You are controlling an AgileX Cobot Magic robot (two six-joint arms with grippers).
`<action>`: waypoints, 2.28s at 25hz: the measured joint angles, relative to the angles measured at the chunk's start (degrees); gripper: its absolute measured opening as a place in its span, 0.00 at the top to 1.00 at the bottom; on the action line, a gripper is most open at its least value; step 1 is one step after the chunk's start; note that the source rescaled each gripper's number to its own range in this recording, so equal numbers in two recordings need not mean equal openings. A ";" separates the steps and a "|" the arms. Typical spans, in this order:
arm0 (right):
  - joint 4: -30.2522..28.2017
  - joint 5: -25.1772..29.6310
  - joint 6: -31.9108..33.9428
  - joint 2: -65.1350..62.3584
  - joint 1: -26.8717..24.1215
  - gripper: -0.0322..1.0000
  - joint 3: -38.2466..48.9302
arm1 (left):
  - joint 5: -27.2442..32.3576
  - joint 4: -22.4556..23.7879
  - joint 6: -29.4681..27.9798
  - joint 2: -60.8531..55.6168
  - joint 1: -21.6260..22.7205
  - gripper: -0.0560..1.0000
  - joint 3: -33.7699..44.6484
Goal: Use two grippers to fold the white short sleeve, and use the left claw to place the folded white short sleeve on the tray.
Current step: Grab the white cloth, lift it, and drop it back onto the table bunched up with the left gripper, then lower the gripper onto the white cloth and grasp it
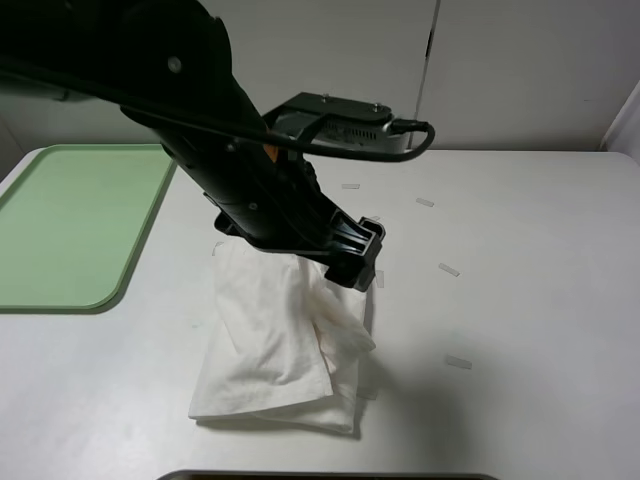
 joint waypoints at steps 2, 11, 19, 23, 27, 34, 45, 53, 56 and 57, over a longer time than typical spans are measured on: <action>0.00 0.00 0.00 0.00 0.00 0.00 0.00 | 4.06 1.98 0.00 -1.71 0.00 0.00 -1.71; 0.00 0.00 0.00 0.00 0.00 0.00 0.00 | 23.55 11.18 -5.78 -8.01 2.06 0.00 -3.90; 0.00 0.00 0.00 0.00 0.00 0.00 0.00 | 17.36 11.91 -6.23 -4.63 7.30 0.00 0.82; 0.00 0.00 0.00 0.00 0.00 0.00 0.00 | 12.64 11.76 -6.23 -1.01 7.36 0.00 1.01; 0.00 0.00 0.00 0.00 0.00 0.00 0.00 | 6.64 9.71 -4.87 4.29 7.36 0.00 1.01; 0.00 0.00 0.00 0.00 0.00 0.00 0.00 | -5.10 7.10 -1.24 13.26 7.30 0.00 1.01; 0.06 0.00 0.00 0.00 0.00 0.00 0.00 | -8.68 7.10 -0.58 14.26 7.30 0.00 0.76; 0.06 0.00 0.00 0.00 0.00 0.00 0.00 | 1.01 7.10 -0.65 3.17 7.46 0.00 -2.68; 0.06 0.00 0.00 0.00 0.00 0.00 0.00 | 10.16 7.10 -3.39 -1.69 8.98 0.00 -2.76; 0.06 0.00 0.00 0.00 0.00 0.00 0.00 | 12.68 7.10 -3.96 -2.45 9.51 0.00 -2.76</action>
